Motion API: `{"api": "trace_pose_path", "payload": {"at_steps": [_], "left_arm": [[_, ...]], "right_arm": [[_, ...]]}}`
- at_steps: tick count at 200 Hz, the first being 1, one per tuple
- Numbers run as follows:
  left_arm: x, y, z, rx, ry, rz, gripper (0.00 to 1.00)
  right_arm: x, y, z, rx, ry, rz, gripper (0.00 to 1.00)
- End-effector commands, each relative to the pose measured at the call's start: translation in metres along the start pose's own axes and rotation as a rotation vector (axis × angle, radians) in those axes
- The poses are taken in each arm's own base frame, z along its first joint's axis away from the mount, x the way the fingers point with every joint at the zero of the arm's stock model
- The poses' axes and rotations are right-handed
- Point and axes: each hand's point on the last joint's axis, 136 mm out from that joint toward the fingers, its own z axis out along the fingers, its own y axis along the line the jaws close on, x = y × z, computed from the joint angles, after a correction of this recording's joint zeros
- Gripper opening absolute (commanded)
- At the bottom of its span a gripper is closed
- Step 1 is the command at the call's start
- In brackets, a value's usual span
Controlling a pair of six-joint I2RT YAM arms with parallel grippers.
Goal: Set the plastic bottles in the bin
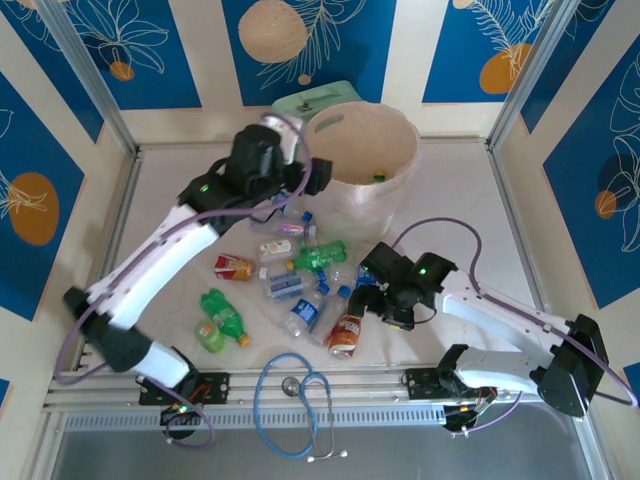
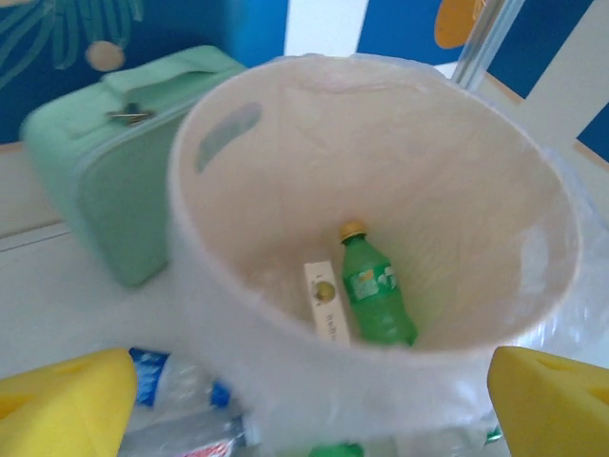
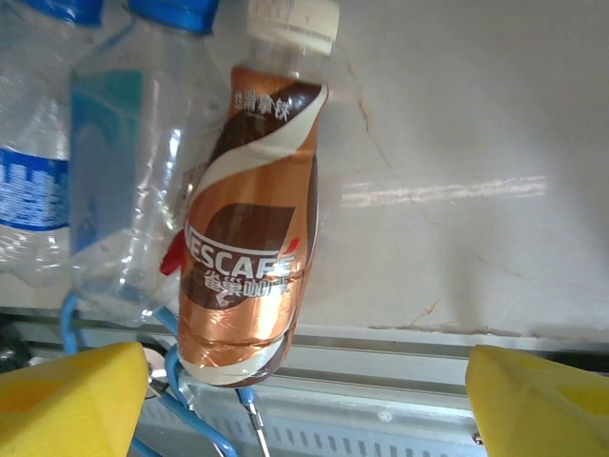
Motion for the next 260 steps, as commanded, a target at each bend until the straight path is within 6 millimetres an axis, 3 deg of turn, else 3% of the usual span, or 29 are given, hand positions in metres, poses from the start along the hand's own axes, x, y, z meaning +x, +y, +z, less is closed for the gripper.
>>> {"api": "trace_pose_path", "payload": {"at_steps": [1,49,69,103,210,260], "left_arm": [[0.029,0.033,-0.022,-0.119,0.022,-0.013,0.96],[0.092,0.090,-0.061,-0.292,0.070,-0.118,1.00],[0.117,0.105,-0.063,-0.308,0.102,-0.222,1.00],[0.147,0.109,-0.056,-0.269,0.178,-0.323,1.00],[0.182,0.103,-0.035,-0.216,0.294,-0.372,0.92],[0.187,0.104,-0.036,-0.219,0.308,-0.377,0.91]], "right_arm": [[0.005,0.009,0.007,0.025,0.039,-0.005,0.88],[0.008,0.023,0.019,0.076,0.077,-0.035,0.88],[0.009,0.027,0.023,0.086,0.079,-0.030,0.88],[0.010,0.027,0.033,0.121,0.089,0.012,0.85],[0.021,0.014,0.054,0.200,0.152,0.057,0.82],[0.025,0.006,0.061,0.234,0.172,0.067,0.81]]}}
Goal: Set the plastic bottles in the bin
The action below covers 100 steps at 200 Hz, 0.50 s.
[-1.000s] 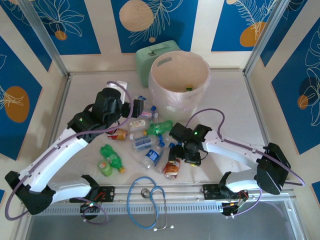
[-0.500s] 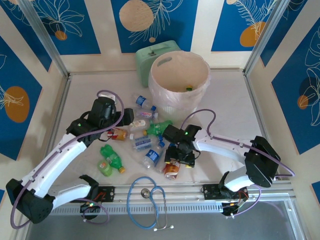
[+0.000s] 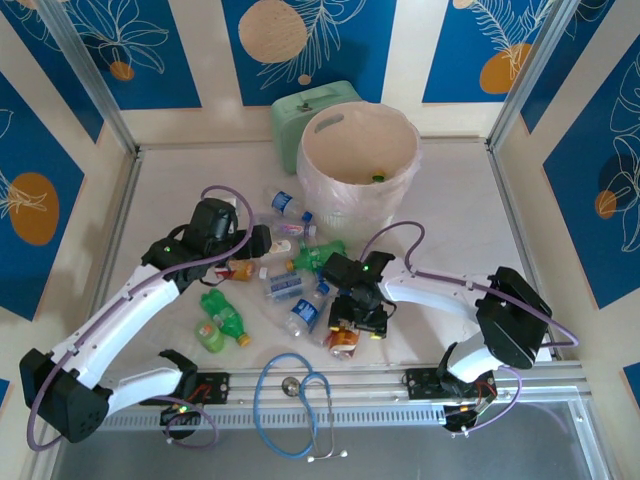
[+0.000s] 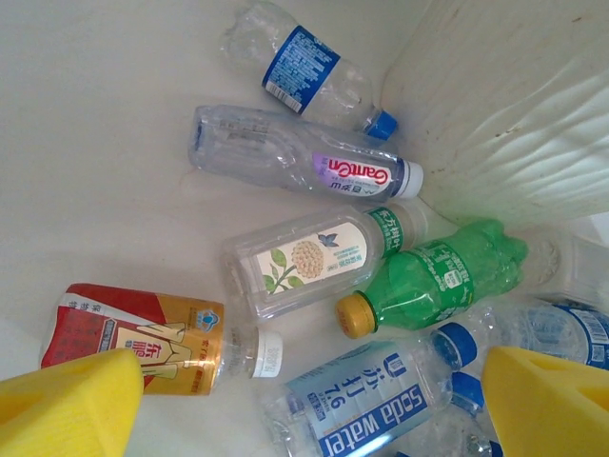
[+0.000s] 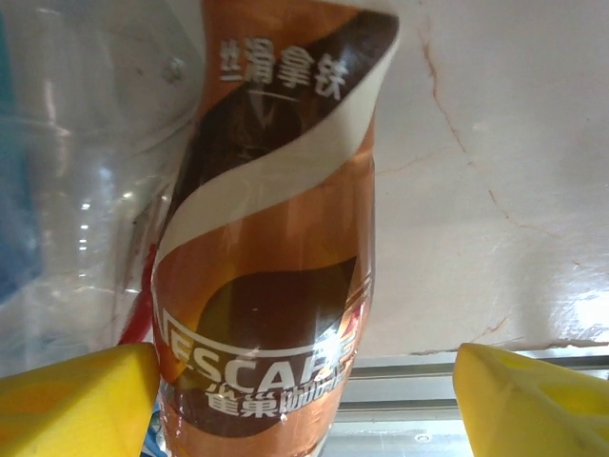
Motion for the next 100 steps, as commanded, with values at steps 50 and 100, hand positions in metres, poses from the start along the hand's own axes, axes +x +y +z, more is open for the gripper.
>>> {"api": "trace_pose_path", "payload": {"at_steps": [50,100], "left_arm": [[0.004,0.003,0.004,0.008,0.013,-0.032,0.90],[0.007,0.002,0.007,0.020,0.024,-0.042,0.89]], "right_arm": [[0.009,-0.020,0.014,0.059,0.052,0.031,0.81],[0.002,-0.013,0.023,0.018,0.074,0.025,0.75]]}}
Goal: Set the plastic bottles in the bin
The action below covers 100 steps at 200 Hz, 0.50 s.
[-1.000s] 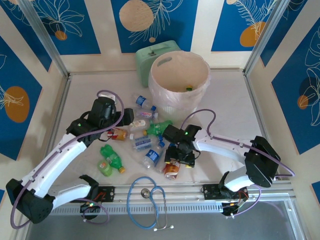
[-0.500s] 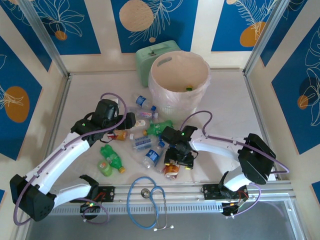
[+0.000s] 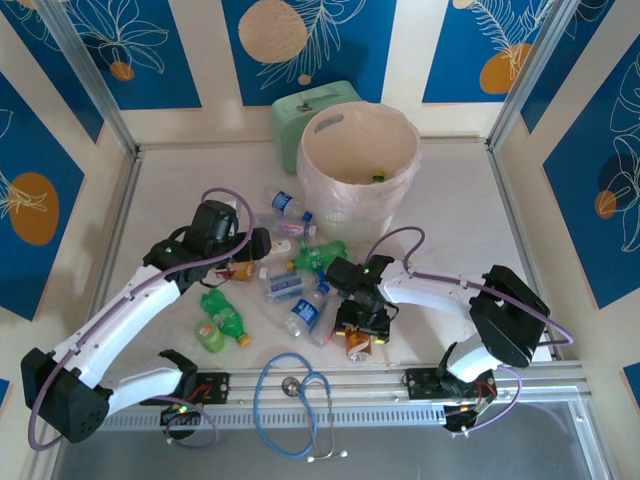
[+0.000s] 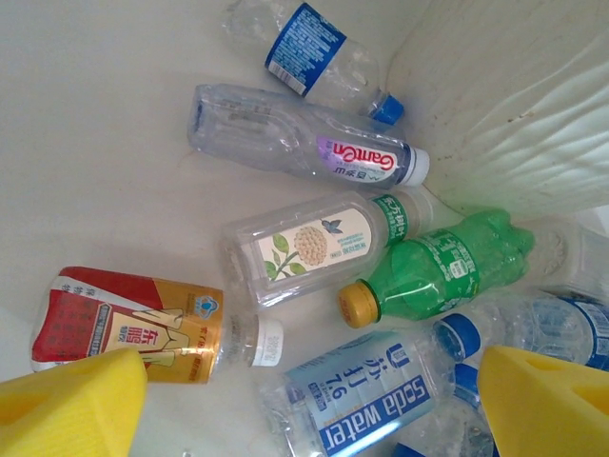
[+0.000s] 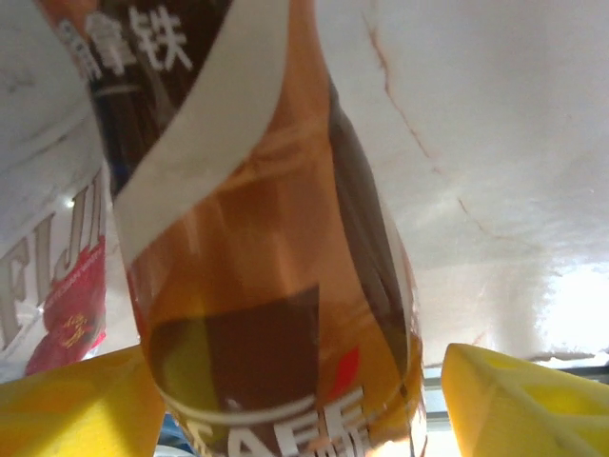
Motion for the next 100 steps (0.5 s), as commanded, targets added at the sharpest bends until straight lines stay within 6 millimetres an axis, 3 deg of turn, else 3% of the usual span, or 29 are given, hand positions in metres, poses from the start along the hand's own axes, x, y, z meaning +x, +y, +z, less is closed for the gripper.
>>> {"api": "trace_pose_path", "payload": {"at_steps": [1,36,67,100], "left_arm": [[-0.0014,-0.0009,0.0019,0.018,-0.003,-0.022,0.89],[-0.0002,-0.0009,0.0029,0.021,-0.001,-0.026,0.89],[0.0009,0.0004,0.0041,0.016,0.003,-0.026,0.89],[-0.0008,-0.0014,0.0044,0.021,0.003,-0.027,0.88]], "right_arm": [[0.0023,0.0000,0.0075,-0.008,0.039,0.000,0.75],[-0.0003,0.0004,0.0136,-0.004,0.057,0.007,0.72],[0.0003,-0.0001,0.0141,0.006,0.059,0.012,0.57],[0.0008,-0.0037,0.0061,0.004,0.027,0.011,0.54]]}}
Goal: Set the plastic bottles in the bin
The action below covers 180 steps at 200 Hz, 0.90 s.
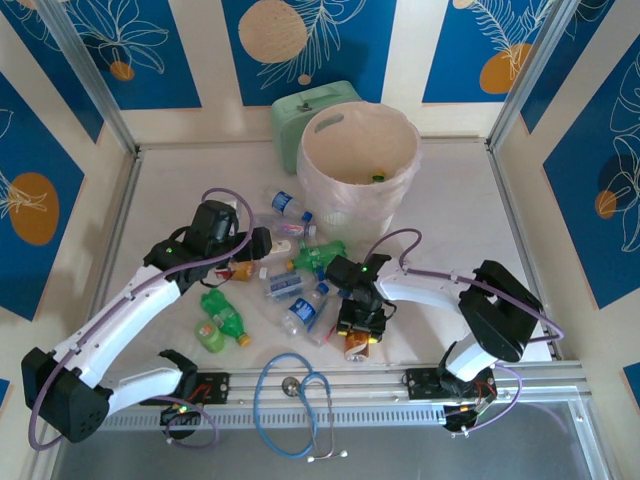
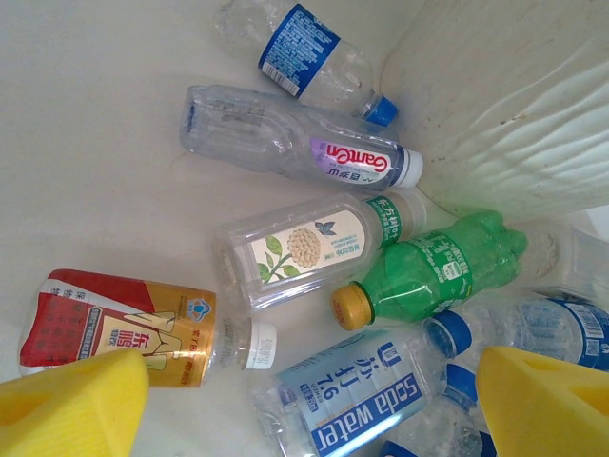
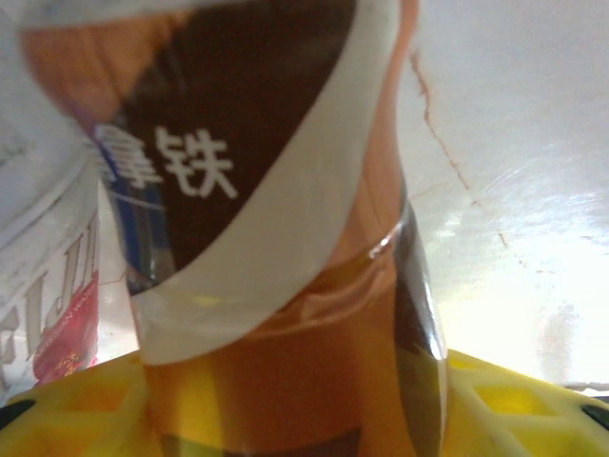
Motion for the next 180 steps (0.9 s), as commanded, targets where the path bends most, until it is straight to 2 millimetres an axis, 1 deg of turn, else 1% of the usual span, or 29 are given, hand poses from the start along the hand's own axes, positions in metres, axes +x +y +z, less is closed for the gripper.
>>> {"api": "trace_pose_path", "payload": {"at_steps": [1,17,37,59,75,95,109,122,139,152,153,154,167,180], "left_arm": [[0.000,0.000,0.003,0.012,0.006,-0.021,0.88],[-0.001,0.000,0.002,0.014,0.008,-0.023,0.88],[-0.001,0.000,0.002,0.013,0.009,-0.024,0.88],[-0.002,-0.002,0.001,0.018,0.007,-0.028,0.88],[-0.003,-0.002,0.000,0.020,0.002,-0.034,0.88],[-0.005,-0.003,-0.001,0.024,-0.004,-0.045,0.88],[-0.006,-0.004,-0.002,0.027,-0.005,-0.051,0.88],[-0.008,-0.006,-0.003,0.030,-0.006,-0.051,0.88],[-0.012,-0.007,-0.005,0.027,-0.004,-0.050,0.88],[-0.013,-0.008,-0.006,0.025,0.000,-0.052,0.88],[-0.013,-0.008,-0.006,0.025,0.000,-0.052,0.88],[-0.013,-0.008,-0.006,0.025,0.000,-0.054,0.88],[-0.012,-0.008,-0.008,0.026,0.005,-0.060,0.88],[-0.010,-0.009,-0.007,0.034,0.018,-0.070,0.88]], "right_arm": [[0.004,-0.009,-0.004,0.019,-0.010,0.011,0.54],[0.005,-0.009,-0.014,0.022,-0.051,-0.026,0.53],[0.008,-0.010,-0.036,0.041,-0.119,-0.083,0.53],[0.013,-0.008,-0.067,0.002,-0.178,-0.130,0.52],[0.016,0.001,-0.095,-0.075,-0.230,-0.180,0.53],[0.017,0.017,-0.142,-0.199,-0.327,-0.262,0.52],[0.015,0.033,-0.184,-0.293,-0.409,-0.323,0.52],[0.008,0.047,-0.225,-0.375,-0.489,-0.365,0.52],[-0.008,0.062,-0.279,-0.476,-0.575,-0.373,0.52],[-0.026,0.070,-0.315,-0.536,-0.633,-0.364,0.52],[-0.028,0.071,-0.320,-0.544,-0.642,-0.363,0.52],[-0.028,0.071,-0.320,-0.544,-0.642,-0.363,0.52],[-0.048,0.079,-0.352,-0.577,-0.706,-0.360,0.52],[-0.068,0.083,-0.371,-0.588,-0.745,-0.338,0.52]]}}
